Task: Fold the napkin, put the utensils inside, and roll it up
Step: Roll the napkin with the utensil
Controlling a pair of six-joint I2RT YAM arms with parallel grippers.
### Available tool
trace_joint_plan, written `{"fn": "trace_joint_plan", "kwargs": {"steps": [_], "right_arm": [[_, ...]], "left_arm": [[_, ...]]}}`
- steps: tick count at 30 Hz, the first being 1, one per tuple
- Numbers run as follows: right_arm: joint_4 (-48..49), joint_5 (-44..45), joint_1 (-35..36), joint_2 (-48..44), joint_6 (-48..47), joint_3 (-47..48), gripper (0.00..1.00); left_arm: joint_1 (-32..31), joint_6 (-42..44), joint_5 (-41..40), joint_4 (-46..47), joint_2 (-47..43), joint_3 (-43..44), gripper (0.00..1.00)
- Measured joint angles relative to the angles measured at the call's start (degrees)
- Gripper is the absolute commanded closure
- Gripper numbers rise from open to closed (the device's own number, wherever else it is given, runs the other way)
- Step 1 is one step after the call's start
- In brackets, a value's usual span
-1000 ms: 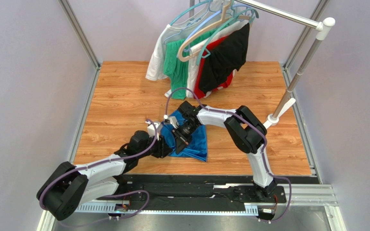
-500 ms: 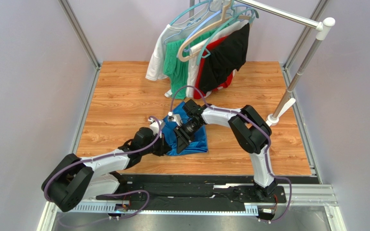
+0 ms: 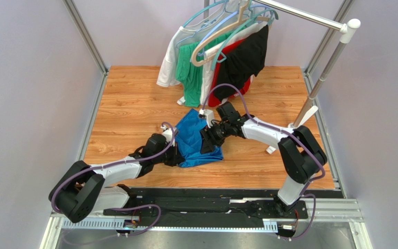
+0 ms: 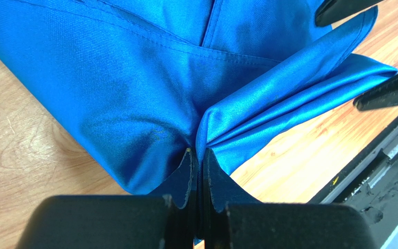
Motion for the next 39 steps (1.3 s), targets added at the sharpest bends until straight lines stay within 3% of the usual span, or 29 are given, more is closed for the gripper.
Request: {"fn": "trace_joint_plan", "kwargs": {"steps": [8,13,25,33,39], "right_arm": [[10.9,13.0,0.9,-10.9,3.2,-12.4,0.35],[14.9,21.8,6.8,-17.4,1.2,-14.8,0.35],[20.1,23.7,10.6,-13.8,-5.4,-16.2,0.36],[21.4,27.7,19.4,-12.1,-9.2,-15.5,0.36],[23.8,31.1,21.7,-11.0,-12.6,-15.6,0.35]], "left_arm": [[3.5,-0.2,5.7,0.6,2.2,0.7,1.00],[5.1,-0.2,9.0,-1.0,4.2,2.5,1.00],[7.3,0.9,12.9,-6.3,6.2,5.5,1.00],[9.3,0.6,15.8,-7.9,8.4,7.1,1.00],[10.5,0.2,17.6,-8.7,9.7,7.9,1.00]]}}
